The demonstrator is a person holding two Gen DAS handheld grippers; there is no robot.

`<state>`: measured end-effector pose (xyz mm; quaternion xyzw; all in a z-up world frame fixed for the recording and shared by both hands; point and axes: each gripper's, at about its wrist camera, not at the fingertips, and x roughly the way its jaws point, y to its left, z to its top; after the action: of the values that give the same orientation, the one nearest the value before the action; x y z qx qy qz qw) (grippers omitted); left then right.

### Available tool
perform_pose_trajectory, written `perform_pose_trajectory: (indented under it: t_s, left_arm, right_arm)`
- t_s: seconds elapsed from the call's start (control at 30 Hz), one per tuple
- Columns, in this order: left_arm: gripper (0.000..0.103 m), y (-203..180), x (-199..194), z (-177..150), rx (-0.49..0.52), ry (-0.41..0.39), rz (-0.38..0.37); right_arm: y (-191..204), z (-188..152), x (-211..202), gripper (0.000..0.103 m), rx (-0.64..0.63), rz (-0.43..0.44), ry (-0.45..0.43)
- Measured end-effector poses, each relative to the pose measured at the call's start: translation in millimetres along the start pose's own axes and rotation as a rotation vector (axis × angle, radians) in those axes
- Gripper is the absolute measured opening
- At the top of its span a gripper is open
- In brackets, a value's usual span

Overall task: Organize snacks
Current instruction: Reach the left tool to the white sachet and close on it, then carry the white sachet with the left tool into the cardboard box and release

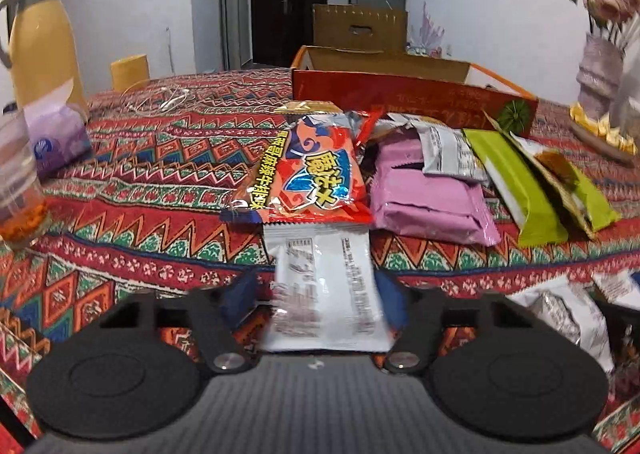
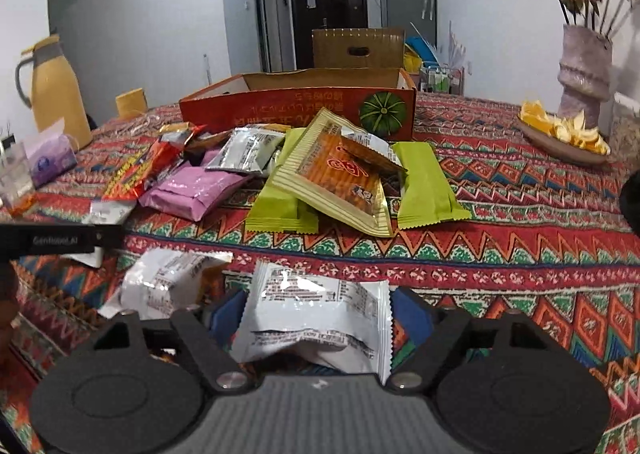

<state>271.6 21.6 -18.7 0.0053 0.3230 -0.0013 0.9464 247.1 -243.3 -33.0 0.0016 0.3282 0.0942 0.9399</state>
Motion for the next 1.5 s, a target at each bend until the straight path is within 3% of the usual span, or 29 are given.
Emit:
perform_pose_trajectory:
  t_s: [0.17, 0.3, 0.6, 0.9, 1.2, 1.5]
  left_arm:
    - [0.043, -4.8, -12.1, -5.2, 0.015, 0.002, 0.0]
    - [0.042, -10.5, -34.4, -14.6, 0.01, 0.004, -0.02]
    - [0.042, -24.2, -97.0, -36.5, 0.036, -0.069, -0.027]
    - [0.042, -27.4, -129.0, -43.6, 0.051, -0.111, -0.026]
    - [0.042, -12.7, -128.1, -4.8, 0.043, -0.157, -0.034]
    - [0.042, -4.1, -88.1, 86.9, 0.035, -0.235, -0.088]
  right_arm:
    - [-0.2, -3.6, -6.4, 0.052, -0.016, 0.002, -0.016]
    - [-0.9, -9.6, -17.2, 0.05, -0.012, 0.019, -0.027]
    - [-1.5, -25.1, -56.8, 0.05, -0.001, 0.044, -0.089]
    - [-6.5, -37.5, -90.1, 0.05, 0.0, 0.043, -0.139]
    - [-28.5, -5.3, -101.7, 0.051, 0.023, 0.079, -0.215]
    - [-59.3, 86.9, -81.3, 0.051, -0.058, 0.105, -0.28]
